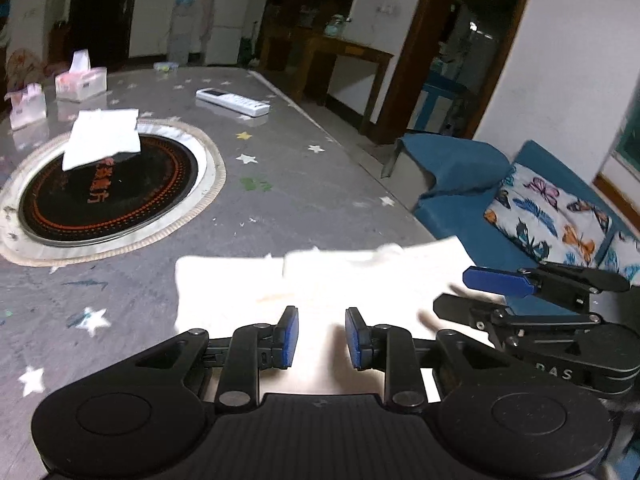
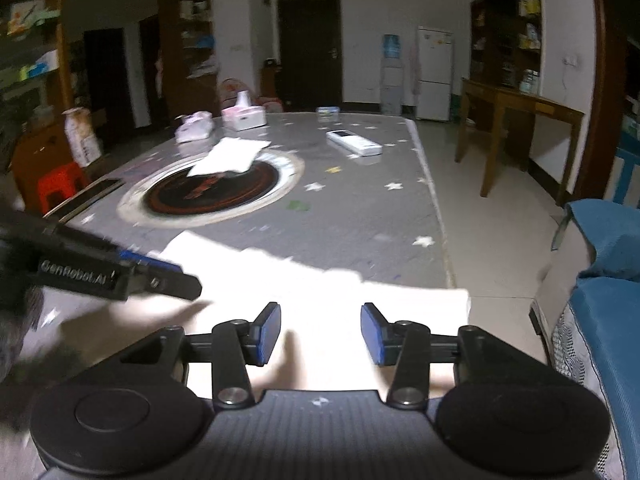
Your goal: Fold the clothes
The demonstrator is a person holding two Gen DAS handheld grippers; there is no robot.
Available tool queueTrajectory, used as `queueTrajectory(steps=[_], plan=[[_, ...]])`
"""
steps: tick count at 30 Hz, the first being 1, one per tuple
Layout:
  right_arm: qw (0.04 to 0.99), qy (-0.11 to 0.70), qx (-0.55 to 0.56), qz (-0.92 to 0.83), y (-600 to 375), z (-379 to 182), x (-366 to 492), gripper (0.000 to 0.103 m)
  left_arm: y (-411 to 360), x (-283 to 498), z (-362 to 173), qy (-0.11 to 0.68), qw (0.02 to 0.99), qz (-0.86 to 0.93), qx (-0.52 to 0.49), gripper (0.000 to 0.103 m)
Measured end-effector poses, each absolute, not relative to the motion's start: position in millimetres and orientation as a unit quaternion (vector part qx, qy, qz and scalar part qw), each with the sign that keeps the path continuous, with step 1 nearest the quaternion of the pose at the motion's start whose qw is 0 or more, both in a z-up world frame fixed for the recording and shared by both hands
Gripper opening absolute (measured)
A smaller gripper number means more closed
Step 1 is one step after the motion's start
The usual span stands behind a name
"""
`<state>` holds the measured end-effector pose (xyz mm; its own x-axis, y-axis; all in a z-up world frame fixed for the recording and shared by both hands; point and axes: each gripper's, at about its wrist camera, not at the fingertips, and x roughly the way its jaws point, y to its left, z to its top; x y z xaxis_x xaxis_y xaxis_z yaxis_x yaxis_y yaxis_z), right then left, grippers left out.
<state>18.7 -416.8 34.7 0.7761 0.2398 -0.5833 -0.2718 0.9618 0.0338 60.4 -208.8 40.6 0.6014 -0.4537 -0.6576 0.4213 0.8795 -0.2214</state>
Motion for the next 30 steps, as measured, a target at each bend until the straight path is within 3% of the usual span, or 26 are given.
queueTrajectory(steps=[9, 19, 24, 27, 30], plan=[[0.944, 0.307, -0.038, 0.117, -419, 19, -41, 0.045, -211, 7, 29, 0.348, 0.902, -0.253, 0.036, 0.028], [0.949, 0.294, -0.04, 0.104, -411, 21, -55, 0.048, -204, -8, 28, 0.346, 0.907, -0.241, 0.026, 0.033], [0.949, 0.294, -0.037, 0.106, -409, 25, -63, 0.053, -196, -20, 34, 0.347, 0.907, -0.237, 0.012, 0.036], [0.947, 0.299, -0.03, 0.114, -405, 25, -71, 0.058, -193, -28, 36, 0.353, 0.905, -0.236, 0.0, 0.044], [0.946, 0.301, -0.03, 0.12, -401, 25, -80, 0.07, -192, -38, 39, 0.357, 0.905, -0.232, -0.004, 0.053]])
